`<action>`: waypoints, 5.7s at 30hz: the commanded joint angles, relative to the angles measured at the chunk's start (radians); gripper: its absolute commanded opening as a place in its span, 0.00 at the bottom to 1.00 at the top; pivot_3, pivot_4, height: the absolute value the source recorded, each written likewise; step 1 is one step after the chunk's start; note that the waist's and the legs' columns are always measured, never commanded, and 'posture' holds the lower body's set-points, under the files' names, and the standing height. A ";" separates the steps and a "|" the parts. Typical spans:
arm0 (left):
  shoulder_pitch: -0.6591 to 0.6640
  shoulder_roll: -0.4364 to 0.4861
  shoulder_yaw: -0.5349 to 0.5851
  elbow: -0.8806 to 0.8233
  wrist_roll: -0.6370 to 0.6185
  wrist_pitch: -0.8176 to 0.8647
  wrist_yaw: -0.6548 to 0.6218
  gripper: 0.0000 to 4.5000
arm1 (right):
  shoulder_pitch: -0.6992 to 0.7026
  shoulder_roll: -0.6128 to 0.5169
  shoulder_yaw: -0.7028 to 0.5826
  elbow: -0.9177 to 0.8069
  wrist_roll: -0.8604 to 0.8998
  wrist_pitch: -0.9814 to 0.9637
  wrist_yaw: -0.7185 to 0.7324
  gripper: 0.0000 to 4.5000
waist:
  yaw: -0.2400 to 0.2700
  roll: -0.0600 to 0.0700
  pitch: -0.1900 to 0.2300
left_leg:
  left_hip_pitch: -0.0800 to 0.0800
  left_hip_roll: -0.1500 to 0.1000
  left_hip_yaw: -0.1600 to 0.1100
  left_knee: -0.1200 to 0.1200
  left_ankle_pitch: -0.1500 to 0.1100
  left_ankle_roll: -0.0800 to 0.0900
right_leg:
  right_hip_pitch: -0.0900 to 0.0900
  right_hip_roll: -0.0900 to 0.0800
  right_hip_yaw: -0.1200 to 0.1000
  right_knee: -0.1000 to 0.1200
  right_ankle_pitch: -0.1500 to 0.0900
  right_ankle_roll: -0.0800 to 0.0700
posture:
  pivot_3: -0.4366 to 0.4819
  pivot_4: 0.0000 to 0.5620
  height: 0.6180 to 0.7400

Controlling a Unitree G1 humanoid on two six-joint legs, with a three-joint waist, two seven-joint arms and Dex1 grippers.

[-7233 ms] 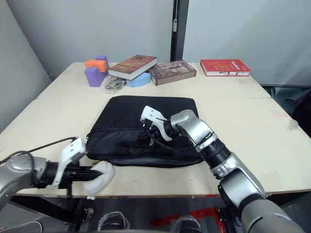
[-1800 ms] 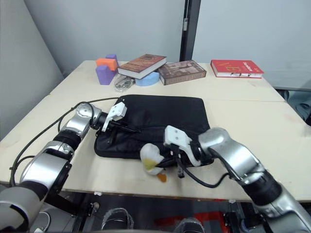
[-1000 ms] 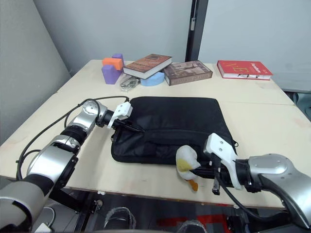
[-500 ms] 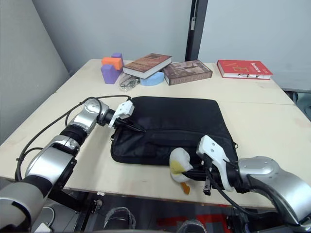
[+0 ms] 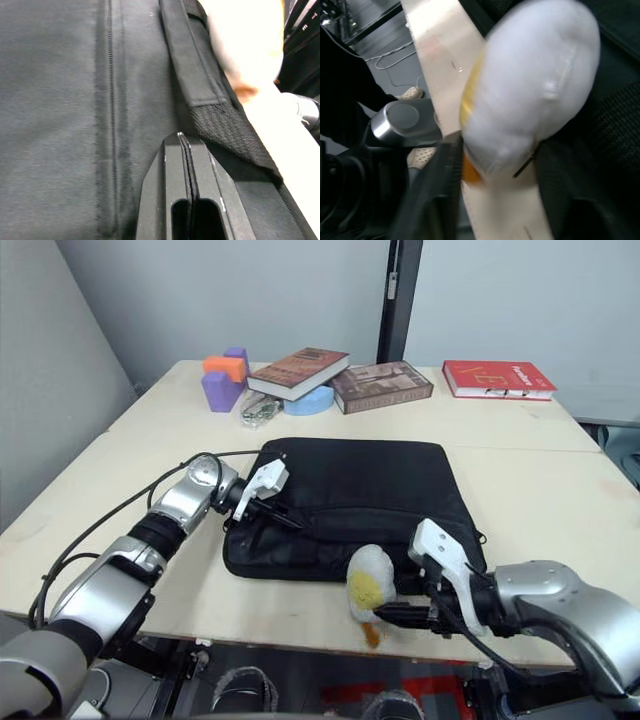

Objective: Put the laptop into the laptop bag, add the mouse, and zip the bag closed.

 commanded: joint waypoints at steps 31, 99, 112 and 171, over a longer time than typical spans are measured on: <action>-0.018 -0.006 0.020 0.280 0.230 -0.255 -0.017 0.00 | 0.080 -0.260 -0.249 -0.072 0.111 -0.036 0.166 0.76 | -0.011 -0.002 -0.011 | 0.020 0.000 0.009 -0.003 -0.001 0.001 | 0.015 -0.004 0.003 -0.001 -0.001 0.004 | 0.48 0.27 0.92; 0.015 -0.001 0.049 0.208 0.223 -0.197 -0.019 0.00 | -0.343 0.076 0.173 0.192 0.187 0.125 -0.267 0.13 | -0.024 0.000 -0.015 | 0.019 -0.001 0.010 -0.019 0.000 -0.001 | 0.014 -0.006 -0.003 -0.014 -0.002 0.005 | 0.48 0.27 0.92; 0.019 0.003 0.046 0.201 0.229 -0.195 -0.024 0.00 | -0.288 -0.105 -0.178 0.156 0.500 0.244 -0.111 0.99 | -0.019 0.000 -0.015 | 0.020 -0.001 0.010 -0.020 0.000 -0.001 | 0.015 -0.006 -0.003 -0.015 -0.002 0.005 | 0.48 0.27 0.92; -0.056 -0.035 0.016 0.371 0.334 -0.323 0.017 0.00 | 0.525 -0.202 -0.487 0.129 -0.138 -0.079 0.167 0.01 | -0.003 -0.003 -0.024 | 0.021 -0.001 0.012 -0.019 -0.001 -0.001 | 0.016 -0.007 -0.001 -0.014 -0.005 0.010 | 0.48 0.27 0.92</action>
